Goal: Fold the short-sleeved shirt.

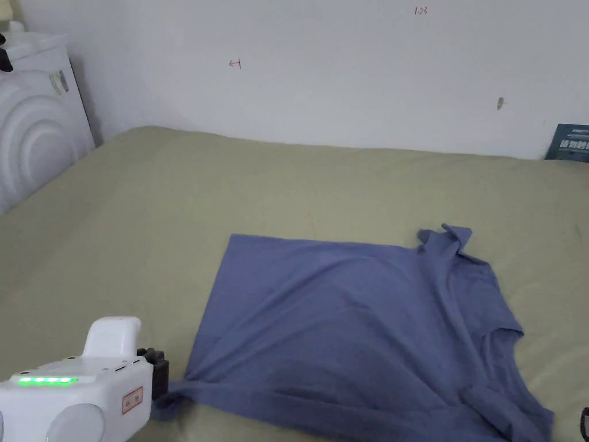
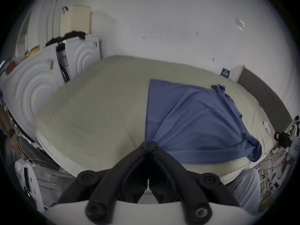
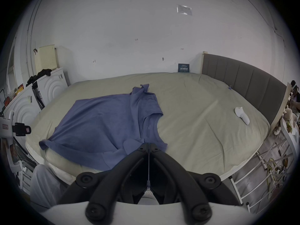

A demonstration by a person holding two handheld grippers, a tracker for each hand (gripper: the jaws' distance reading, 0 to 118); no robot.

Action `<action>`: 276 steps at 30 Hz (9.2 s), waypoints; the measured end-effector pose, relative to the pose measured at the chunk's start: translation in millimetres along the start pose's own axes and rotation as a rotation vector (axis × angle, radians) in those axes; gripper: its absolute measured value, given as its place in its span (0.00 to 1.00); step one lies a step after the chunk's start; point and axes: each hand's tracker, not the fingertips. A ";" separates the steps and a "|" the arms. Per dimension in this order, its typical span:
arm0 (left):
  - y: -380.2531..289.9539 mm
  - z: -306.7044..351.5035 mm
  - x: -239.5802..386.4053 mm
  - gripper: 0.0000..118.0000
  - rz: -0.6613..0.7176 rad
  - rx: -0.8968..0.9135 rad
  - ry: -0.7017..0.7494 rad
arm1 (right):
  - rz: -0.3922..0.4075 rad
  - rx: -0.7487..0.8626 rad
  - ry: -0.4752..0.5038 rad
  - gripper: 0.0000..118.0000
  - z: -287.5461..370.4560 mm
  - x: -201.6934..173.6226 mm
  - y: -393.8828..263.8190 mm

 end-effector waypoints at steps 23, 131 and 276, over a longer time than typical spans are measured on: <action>-15.8 -69.6 17.8 0.03 -0.063 -0.211 0.035 | -0.043 -0.210 0.075 0.60 -45.6 24.7 -25.3; 102.7 -196.9 25.3 0.03 -0.044 -0.253 0.034 | -0.011 -0.374 0.048 0.09 -253.1 12.2 48.7; 17.2 31.7 35.4 0.87 -0.081 0.213 -0.026 | -0.002 -0.026 0.022 0.94 -10.0 28.6 32.2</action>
